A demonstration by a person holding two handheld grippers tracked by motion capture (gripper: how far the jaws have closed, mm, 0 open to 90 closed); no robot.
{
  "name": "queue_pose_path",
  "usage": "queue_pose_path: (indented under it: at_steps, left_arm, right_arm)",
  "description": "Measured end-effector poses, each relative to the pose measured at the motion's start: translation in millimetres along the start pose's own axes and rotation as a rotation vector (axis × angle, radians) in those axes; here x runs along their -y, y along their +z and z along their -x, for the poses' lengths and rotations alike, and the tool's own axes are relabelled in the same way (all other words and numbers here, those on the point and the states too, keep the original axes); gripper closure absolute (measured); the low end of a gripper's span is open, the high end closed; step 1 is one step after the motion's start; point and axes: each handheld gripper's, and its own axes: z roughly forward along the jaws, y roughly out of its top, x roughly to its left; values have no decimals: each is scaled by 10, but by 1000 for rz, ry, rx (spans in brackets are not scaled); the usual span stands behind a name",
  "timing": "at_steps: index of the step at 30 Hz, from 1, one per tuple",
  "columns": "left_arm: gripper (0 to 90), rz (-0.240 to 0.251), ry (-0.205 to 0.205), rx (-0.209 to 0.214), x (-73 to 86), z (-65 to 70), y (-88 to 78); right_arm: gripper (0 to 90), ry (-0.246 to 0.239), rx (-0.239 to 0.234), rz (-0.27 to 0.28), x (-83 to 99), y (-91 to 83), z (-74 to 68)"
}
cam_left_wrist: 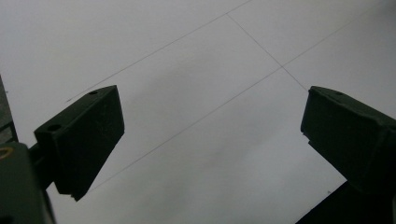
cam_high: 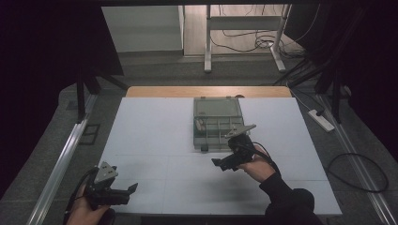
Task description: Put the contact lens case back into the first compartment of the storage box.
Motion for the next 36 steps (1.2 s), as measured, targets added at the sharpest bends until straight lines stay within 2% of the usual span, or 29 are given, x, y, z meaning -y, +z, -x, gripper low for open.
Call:
queue_pose_path:
  at_steps: [15, 36]
  left_arm:
    - [61, 1, -3, -1, 0, -1, 0]
    - [61, 0, -2, -3, -1, 1, 0]
  right_arm:
    - [0, 23, 3, 0, 206, -175, 28]
    - [0, 51, 33, -13, 494, -390, 60]
